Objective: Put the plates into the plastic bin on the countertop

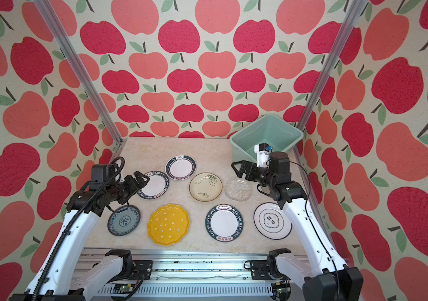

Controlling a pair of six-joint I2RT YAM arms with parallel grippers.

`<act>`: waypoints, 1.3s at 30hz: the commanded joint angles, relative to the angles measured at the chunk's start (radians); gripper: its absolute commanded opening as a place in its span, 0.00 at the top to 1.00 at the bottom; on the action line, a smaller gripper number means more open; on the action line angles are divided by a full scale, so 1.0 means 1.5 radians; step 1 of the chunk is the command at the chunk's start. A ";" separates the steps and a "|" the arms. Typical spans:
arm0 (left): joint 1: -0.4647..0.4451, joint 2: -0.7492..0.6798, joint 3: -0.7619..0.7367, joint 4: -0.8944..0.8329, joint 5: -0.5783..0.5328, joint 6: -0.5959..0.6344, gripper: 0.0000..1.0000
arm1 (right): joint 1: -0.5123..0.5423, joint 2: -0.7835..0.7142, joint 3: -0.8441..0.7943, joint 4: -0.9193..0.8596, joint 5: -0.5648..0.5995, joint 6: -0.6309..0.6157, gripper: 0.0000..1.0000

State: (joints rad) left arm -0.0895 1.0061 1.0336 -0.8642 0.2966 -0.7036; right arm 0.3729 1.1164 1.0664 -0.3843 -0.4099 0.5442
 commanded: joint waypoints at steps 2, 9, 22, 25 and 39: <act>-0.041 0.048 0.004 -0.162 0.039 -0.092 0.02 | 0.113 0.077 0.082 -0.164 0.058 0.004 0.02; -0.091 0.063 -0.066 -0.169 0.027 -0.234 0.01 | 0.278 0.261 0.200 -0.234 0.083 0.005 0.02; -0.133 0.079 -0.158 -0.146 -0.002 -0.359 0.01 | 0.397 0.568 0.400 -0.296 0.040 0.062 0.04; -0.143 0.093 -0.172 -0.142 -0.013 -0.380 0.01 | 0.398 0.606 0.427 -0.311 0.042 0.066 0.04; -0.167 0.124 -0.243 -0.049 -0.011 -0.420 0.01 | 0.398 0.681 0.438 -0.283 -0.009 0.094 0.03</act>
State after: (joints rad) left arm -0.3344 1.1858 0.6811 -0.9550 0.3141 -1.2675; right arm 0.9649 2.1063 1.7016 -0.8021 -0.3855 0.6621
